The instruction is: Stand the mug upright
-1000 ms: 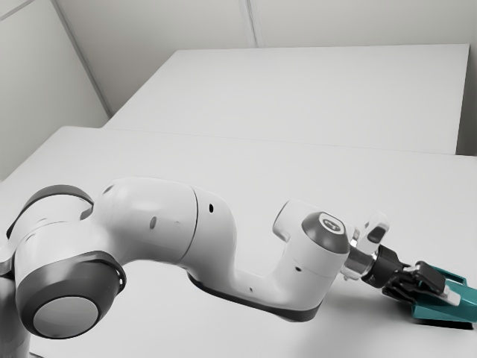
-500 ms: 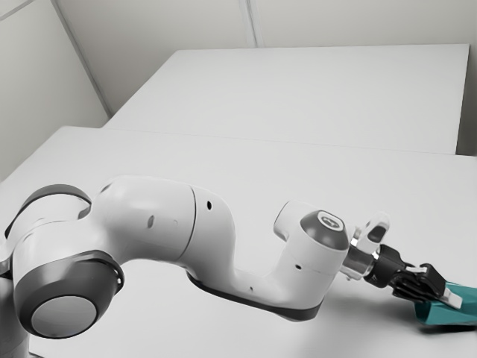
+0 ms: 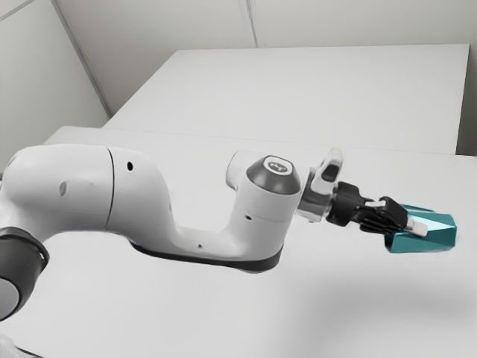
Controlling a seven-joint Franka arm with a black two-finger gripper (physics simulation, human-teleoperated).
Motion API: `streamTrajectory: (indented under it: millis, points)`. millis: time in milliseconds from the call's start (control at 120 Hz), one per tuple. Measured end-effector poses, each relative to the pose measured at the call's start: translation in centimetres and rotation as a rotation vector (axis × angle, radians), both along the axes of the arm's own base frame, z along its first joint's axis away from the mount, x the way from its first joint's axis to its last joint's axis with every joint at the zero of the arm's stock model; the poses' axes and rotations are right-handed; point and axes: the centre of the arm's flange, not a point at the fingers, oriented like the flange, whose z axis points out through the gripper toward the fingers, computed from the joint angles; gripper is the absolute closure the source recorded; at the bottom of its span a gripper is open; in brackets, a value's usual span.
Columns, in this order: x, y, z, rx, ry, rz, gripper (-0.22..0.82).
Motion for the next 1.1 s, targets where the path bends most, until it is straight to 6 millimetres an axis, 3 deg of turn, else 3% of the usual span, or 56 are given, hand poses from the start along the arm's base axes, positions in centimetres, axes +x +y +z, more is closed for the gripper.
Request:
streamTrajectory:
  millis: [200, 400, 517, 675, 950, 1100]
  points:
    - [2.0, 10.6, 5.4, 0.307, -0.241, -0.017, 0.79]
    - [4.5, 20.3, 8.1, 0.723, -0.375, -0.101, 0.79]
    - [5.7, 24.4, 9.2, 0.924, -0.352, -0.145, 0.79]
    - [5.5, 25.9, 8.6, 1.11, -0.247, -0.221, 0.79]
    - [4.3, 25.0, 4.2, 1.248, -0.066, -0.298, 0.79]
    - [4.3, 25.2, 2.9, 1.296, -0.028, -0.297, 0.79]
